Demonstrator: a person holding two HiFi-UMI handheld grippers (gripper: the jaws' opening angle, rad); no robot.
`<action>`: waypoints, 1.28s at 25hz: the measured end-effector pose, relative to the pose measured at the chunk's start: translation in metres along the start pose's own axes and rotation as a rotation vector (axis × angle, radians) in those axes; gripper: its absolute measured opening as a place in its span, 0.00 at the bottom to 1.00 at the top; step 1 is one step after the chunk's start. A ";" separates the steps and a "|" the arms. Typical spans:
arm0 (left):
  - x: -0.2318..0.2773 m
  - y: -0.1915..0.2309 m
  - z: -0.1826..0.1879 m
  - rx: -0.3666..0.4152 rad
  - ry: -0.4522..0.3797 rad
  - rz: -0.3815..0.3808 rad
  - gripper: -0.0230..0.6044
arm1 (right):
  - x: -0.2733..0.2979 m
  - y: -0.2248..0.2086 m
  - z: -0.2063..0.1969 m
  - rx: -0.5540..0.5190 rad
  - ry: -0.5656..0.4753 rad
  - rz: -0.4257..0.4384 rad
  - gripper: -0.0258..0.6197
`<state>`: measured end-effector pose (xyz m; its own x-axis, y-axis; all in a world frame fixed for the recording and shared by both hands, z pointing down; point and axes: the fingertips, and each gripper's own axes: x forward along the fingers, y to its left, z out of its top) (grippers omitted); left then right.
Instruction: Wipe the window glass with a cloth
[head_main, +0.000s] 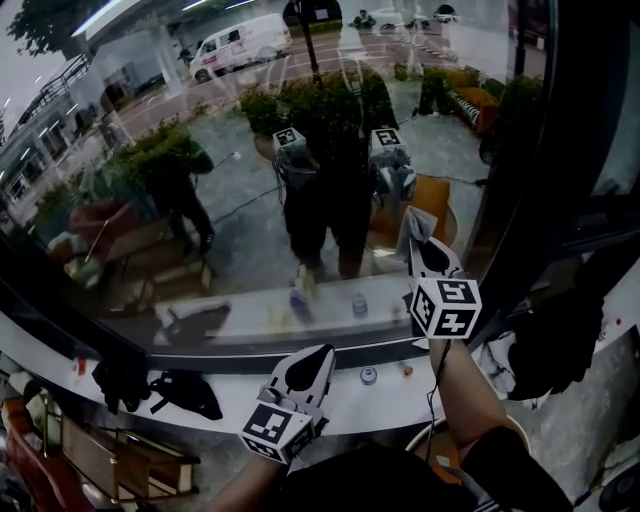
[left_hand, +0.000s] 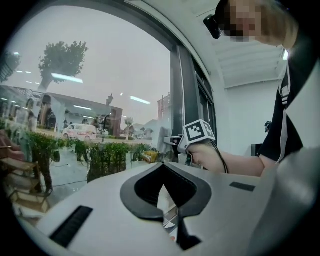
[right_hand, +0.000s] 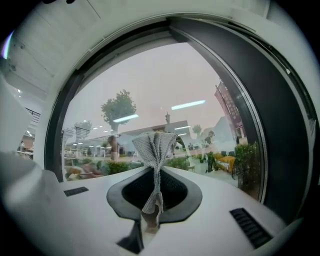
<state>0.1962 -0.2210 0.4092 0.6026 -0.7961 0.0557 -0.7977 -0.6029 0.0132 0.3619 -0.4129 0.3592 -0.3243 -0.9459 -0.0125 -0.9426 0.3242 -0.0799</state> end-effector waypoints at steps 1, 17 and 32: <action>0.001 0.002 0.005 0.004 -0.010 0.001 0.05 | -0.002 0.001 0.007 0.002 -0.017 0.003 0.11; 0.024 0.028 0.082 -0.034 -0.139 -0.051 0.05 | 0.004 0.003 0.089 -0.050 -0.124 -0.073 0.11; -0.048 0.119 0.077 -0.054 -0.145 -0.097 0.05 | 0.052 0.084 0.075 -0.129 -0.047 -0.194 0.11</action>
<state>0.0746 -0.2588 0.3314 0.6707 -0.7359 -0.0925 -0.7335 -0.6766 0.0651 0.2719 -0.4357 0.2769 -0.1347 -0.9893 -0.0560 -0.9903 0.1324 0.0427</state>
